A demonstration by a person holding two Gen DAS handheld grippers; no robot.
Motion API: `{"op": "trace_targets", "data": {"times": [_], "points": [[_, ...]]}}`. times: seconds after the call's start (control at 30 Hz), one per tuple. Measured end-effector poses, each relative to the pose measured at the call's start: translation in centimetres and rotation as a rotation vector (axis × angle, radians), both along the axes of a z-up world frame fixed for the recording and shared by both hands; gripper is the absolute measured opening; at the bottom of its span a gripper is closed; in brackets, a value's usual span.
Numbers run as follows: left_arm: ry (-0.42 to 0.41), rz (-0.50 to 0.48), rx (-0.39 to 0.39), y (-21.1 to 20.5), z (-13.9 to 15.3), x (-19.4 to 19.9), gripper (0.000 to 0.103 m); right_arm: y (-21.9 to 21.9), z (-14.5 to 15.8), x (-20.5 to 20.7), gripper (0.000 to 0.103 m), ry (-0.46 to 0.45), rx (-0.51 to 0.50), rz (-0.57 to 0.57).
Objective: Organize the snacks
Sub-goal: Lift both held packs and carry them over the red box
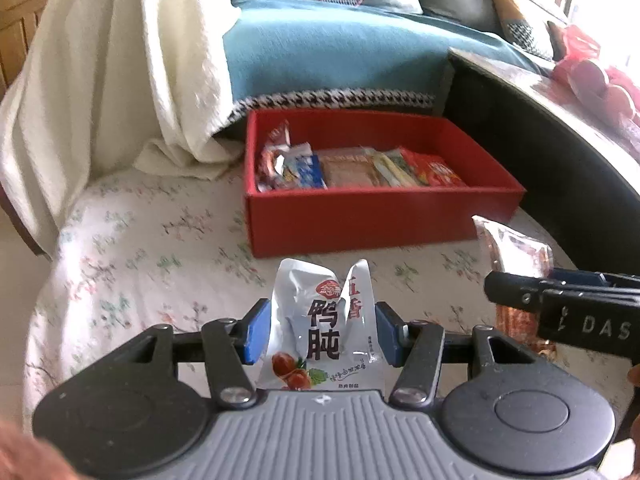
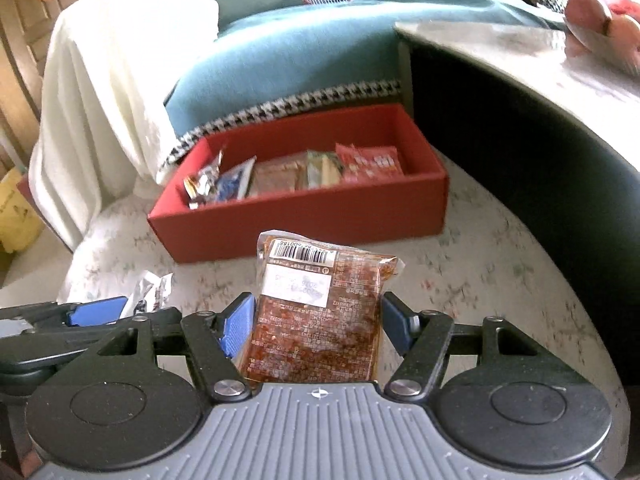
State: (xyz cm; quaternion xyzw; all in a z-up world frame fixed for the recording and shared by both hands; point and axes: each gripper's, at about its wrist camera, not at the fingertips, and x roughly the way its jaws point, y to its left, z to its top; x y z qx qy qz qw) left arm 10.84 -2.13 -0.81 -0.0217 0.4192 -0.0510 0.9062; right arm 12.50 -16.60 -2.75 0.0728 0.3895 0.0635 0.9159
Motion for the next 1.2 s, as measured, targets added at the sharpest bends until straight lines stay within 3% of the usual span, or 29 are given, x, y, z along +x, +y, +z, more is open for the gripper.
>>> {"op": "trace_targets", "data": {"times": [0.37, 1.2], "points": [[-0.071, -0.010, 0.028, -1.2, 1.6, 2.5, 0.048, -0.2, 1.2, 2.2, 0.073, -0.059, 0.006, 0.008], [-0.115, 0.005, 0.039, -1.7, 2.2, 7.1, 0.048, -0.4, 2.5, 7.3, 0.074, -0.117, -0.027, 0.025]]}}
